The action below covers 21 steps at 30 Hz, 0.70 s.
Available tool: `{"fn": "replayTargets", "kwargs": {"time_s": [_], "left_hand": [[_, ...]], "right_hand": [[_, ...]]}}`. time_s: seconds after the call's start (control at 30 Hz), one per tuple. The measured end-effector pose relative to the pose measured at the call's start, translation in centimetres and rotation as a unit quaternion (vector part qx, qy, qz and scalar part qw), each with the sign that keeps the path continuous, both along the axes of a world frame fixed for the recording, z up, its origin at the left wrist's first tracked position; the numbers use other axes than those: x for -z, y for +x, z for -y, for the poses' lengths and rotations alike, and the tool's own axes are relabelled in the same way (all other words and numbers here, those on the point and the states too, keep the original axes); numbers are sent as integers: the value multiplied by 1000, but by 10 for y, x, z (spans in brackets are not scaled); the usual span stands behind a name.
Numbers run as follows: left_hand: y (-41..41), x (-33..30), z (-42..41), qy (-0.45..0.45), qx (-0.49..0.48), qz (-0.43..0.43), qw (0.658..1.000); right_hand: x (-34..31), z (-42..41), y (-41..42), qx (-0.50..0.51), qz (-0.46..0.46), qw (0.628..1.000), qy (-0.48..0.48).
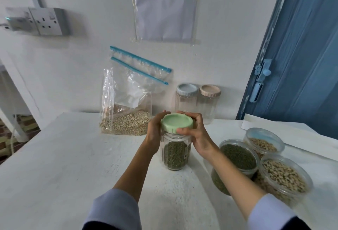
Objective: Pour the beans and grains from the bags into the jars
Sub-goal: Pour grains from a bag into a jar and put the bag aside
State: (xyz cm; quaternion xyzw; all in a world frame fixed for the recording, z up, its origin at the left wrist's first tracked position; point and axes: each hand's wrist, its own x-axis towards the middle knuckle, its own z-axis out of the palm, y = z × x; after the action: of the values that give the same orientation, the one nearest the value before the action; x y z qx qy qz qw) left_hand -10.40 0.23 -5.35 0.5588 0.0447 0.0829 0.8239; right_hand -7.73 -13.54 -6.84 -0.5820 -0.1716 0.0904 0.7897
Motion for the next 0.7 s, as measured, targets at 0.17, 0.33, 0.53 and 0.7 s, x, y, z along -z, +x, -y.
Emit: {"fn": "replayTargets", "kwargs": {"time_s": [0.17,0.33,0.53,0.7], "left_hand": [[-1,3,-2,40,43,15,998],[3,5,-6,60,63,17,996],[5,11,-2,81,44,19,996],[5,15,8,43,8,37,998]], "right_hand": [[-1,4,-1,-33,-7,999,32],[-13,13,4,-62,44,992,-102],[-78,10,12,-123,227,799,-543],[-106,-14,19,-195,248,648,-693]]}}
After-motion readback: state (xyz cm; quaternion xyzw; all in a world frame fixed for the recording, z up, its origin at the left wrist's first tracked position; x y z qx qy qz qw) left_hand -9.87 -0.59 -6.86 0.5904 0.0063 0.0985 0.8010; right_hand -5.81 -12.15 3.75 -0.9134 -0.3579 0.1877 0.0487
